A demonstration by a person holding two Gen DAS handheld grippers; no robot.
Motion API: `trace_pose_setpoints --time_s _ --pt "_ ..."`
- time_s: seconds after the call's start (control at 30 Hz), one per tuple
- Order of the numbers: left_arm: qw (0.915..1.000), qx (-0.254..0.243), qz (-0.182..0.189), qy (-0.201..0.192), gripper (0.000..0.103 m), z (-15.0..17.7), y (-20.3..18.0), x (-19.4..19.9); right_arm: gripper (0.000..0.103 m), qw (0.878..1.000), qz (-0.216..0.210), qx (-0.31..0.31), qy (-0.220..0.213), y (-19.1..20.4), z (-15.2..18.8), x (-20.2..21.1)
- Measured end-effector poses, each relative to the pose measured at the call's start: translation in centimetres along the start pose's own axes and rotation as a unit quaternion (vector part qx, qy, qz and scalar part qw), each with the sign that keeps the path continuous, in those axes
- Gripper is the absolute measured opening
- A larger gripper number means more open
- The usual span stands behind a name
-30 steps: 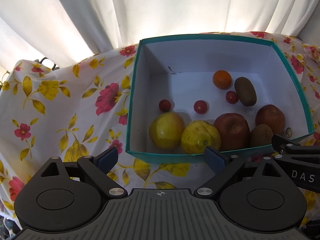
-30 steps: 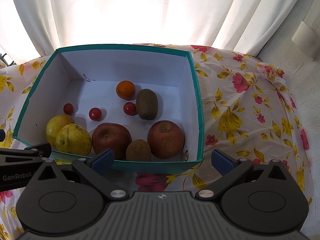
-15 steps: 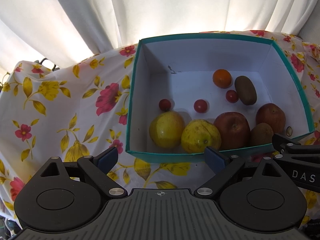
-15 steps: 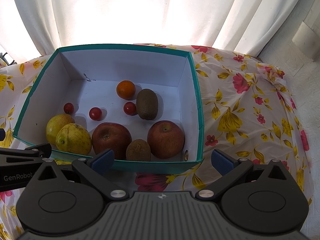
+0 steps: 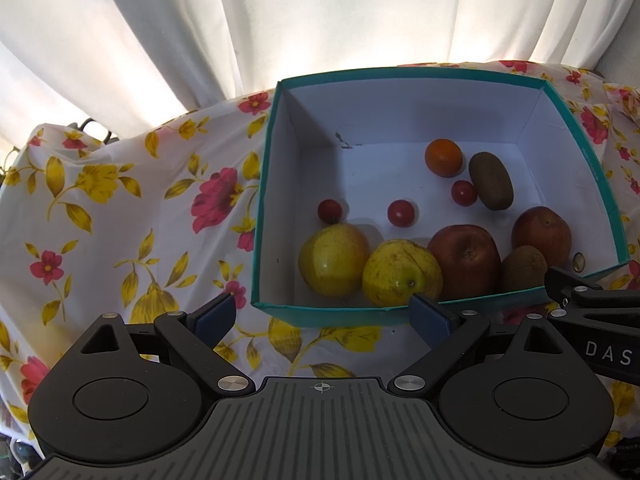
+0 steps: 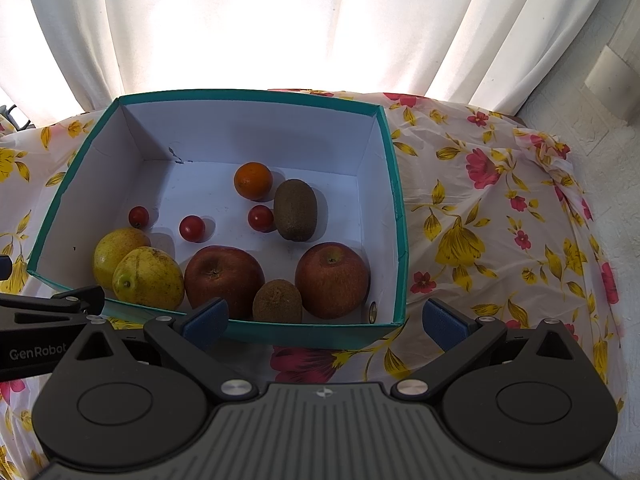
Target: Organize fruits
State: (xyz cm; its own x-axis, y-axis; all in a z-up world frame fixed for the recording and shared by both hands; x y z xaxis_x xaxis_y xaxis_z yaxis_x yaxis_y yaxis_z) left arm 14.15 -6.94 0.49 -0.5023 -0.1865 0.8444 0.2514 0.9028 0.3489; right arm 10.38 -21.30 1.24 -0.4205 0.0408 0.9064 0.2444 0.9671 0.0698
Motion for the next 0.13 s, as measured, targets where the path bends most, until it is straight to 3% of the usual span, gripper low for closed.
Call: trace_pose_setpoints --time_s 0.13 --pt "1.0000 -0.004 -0.003 -0.003 0.097 -0.01 -0.13 0.08 0.103 1.000 0.000 0.000 0.000 0.01 0.00 0.02"
Point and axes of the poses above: each gripper's, at about its wrist camera, not at the fingertips, and x roughly against the way its jaws point, y to its left, z to its underside, the point moved 5 cm from there along -x, roughly the way its jaws point, and after that the axes turned 14 degrees about -z, right-handed, at the moved point
